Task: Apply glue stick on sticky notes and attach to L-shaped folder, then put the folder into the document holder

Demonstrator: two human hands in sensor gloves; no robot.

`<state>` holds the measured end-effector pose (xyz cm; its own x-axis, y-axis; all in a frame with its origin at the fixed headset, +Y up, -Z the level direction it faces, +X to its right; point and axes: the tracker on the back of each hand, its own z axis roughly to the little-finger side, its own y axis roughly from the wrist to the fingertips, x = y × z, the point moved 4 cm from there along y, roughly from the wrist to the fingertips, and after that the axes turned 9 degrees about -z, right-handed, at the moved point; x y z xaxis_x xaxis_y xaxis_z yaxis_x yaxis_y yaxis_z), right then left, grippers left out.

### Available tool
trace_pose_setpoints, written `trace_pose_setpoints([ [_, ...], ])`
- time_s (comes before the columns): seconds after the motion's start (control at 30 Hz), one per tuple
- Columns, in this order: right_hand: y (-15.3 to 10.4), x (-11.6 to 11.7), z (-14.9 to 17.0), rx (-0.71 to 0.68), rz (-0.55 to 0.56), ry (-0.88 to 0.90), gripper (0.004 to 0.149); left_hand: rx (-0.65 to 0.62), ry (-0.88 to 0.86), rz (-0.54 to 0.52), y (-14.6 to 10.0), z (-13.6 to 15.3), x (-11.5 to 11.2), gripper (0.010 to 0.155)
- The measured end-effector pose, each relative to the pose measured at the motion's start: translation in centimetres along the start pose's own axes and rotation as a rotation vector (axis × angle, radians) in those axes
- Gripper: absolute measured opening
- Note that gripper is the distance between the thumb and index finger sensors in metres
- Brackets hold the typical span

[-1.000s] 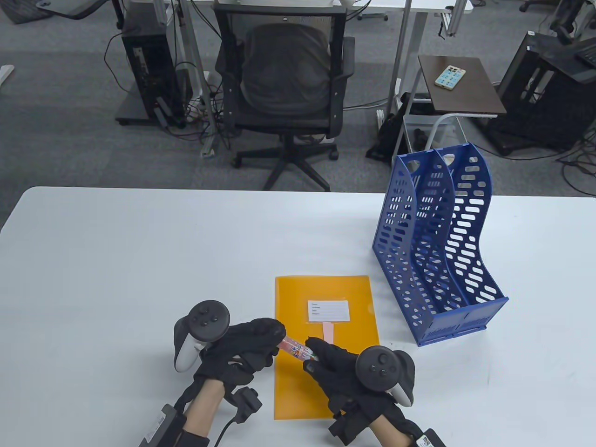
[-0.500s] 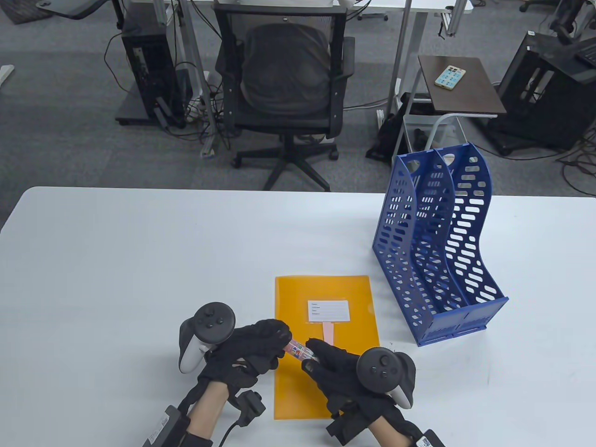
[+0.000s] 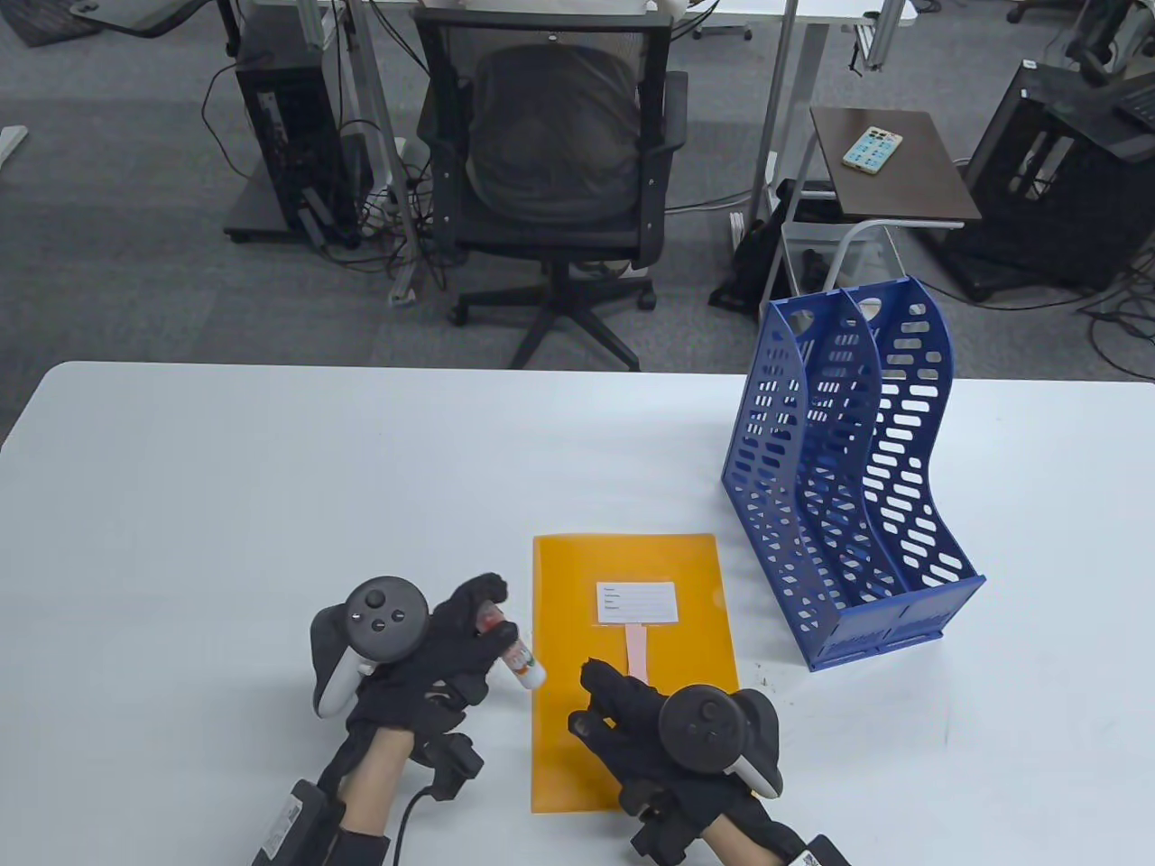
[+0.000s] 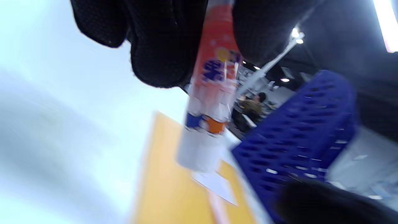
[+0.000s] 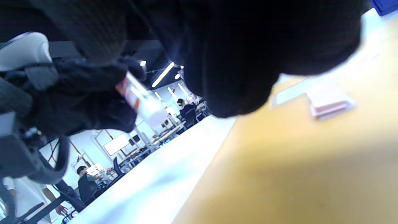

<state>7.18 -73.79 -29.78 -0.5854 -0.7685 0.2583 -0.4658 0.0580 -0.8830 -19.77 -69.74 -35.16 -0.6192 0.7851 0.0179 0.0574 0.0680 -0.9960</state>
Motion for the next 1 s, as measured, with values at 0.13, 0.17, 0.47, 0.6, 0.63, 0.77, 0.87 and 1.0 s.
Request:
trace_pose_setpoints([
  [0.13,0.1,0.1,0.4,0.016,-0.012,0.013,0.068,0.071,0.305,-0.087,-0.6,3.1,1.8,0.06],
  [0.17,0.1,0.1,0.4,0.018,-0.013,0.013,0.068,0.098,0.338,-0.092,-0.8,4.0,2.0,0.06],
  [0.47,0.2,0.3,0.4,0.026,-0.041,0.003,0.067,0.222,0.359,-0.125,-1.3,8.2,2.1,0.058],
  [0.6,0.2,0.3,0.5,0.029,-0.044,-0.001,0.066,0.239,0.369,-0.103,-1.1,8.5,1.8,0.058],
  [0.63,0.2,0.3,0.5,0.031,-0.044,-0.001,0.067,0.24,0.37,-0.101,-1.1,8.5,1.8,0.059],
  [0.77,0.3,0.2,0.6,0.037,-0.046,0.004,0.067,0.246,0.371,-0.09,-1.0,8.7,1.4,0.061],
  [0.87,0.3,0.3,0.6,0.039,-0.05,0.003,0.067,0.25,0.364,-0.096,-0.9,8.9,1.3,0.064],
  [1.0,0.3,0.3,0.6,0.039,-0.053,0.002,0.067,0.262,0.35,-0.094,-0.9,9.1,1.5,0.066],
])
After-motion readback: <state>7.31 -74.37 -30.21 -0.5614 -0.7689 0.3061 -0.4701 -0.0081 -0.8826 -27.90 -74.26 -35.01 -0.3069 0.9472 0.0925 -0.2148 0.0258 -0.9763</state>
